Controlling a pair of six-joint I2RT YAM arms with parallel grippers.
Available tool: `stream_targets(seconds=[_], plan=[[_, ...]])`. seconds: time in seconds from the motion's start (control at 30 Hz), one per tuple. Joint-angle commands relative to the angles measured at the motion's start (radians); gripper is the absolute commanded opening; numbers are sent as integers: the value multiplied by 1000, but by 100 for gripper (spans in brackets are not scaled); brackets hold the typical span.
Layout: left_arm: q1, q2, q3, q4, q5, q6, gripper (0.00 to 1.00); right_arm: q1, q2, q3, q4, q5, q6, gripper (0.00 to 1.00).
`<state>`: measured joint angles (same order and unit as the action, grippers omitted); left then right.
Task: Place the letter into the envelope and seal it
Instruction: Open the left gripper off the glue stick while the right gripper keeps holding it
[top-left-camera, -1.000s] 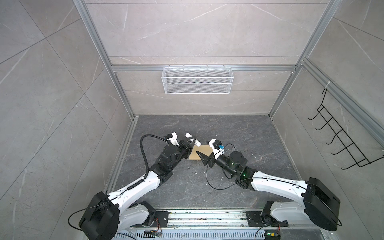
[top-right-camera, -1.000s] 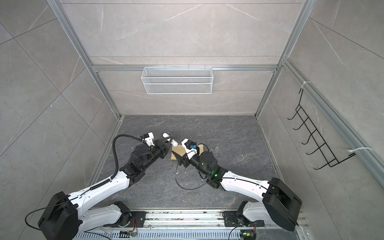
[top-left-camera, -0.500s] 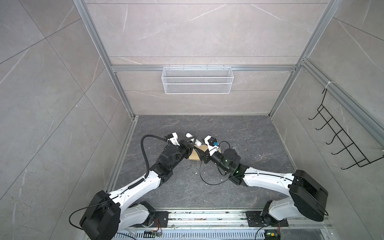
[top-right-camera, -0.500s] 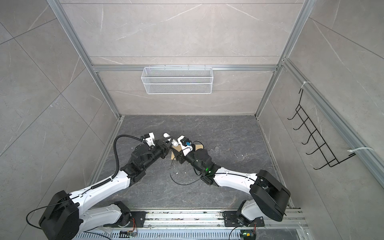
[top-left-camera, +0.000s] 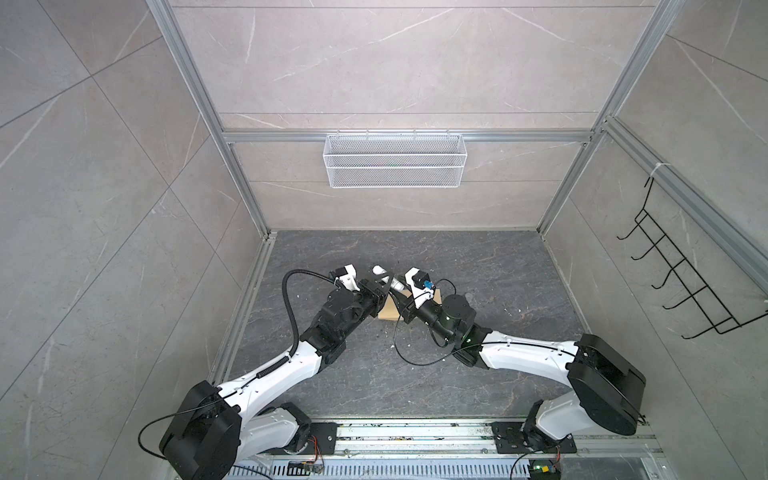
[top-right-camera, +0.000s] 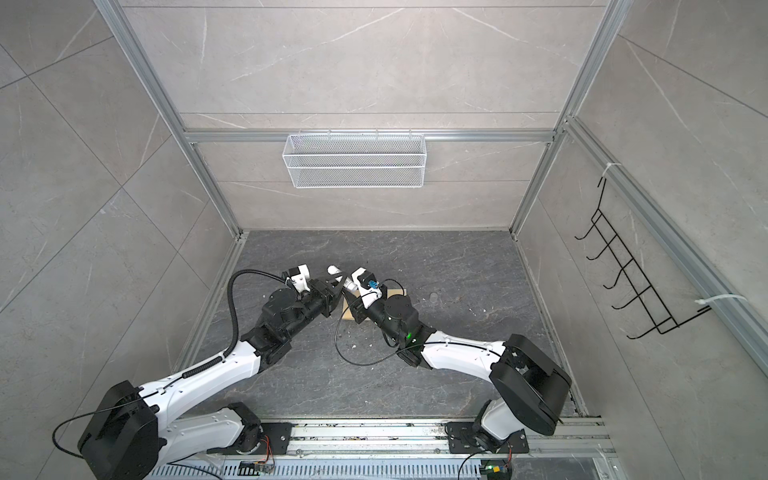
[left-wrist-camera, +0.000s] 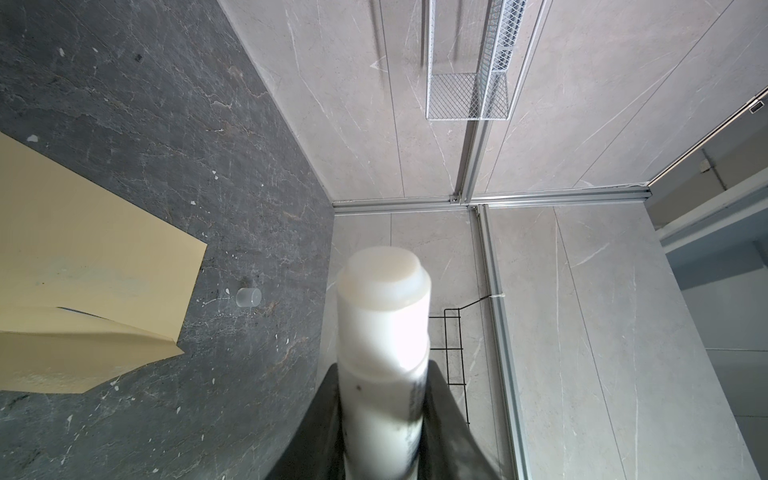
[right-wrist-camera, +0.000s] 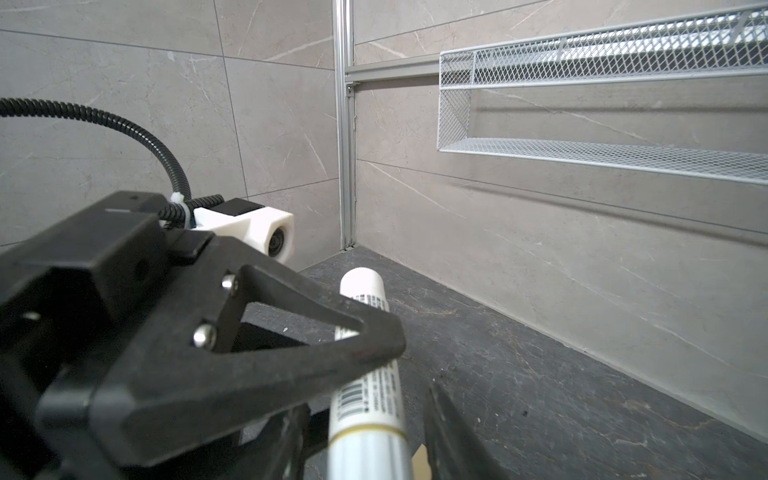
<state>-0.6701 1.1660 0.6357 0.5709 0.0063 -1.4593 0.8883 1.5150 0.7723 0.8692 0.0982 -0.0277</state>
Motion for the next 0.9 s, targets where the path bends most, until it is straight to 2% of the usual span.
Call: stream_targets(seconds=[0.0, 0.33, 0.63, 0.7, 0.87], plan=[[-5, -6, 15, 59, 13, -8, 0, 5, 15, 39, 24, 20, -17, 44], [-5, -3, 19, 53, 22, -11, 0, 5, 23, 62, -7, 29, -53, 36], [-5, 4, 19, 54, 24, -14, 1, 5, 13, 56, -9, 26, -63, 17], [-5, 4, 20, 56, 25, -10, 10, 6, 6, 50, -10, 26, -64, 14], [-5, -6, 19, 57, 23, 32, 41, 5, -33, 15, -8, 37, -66, 9]])
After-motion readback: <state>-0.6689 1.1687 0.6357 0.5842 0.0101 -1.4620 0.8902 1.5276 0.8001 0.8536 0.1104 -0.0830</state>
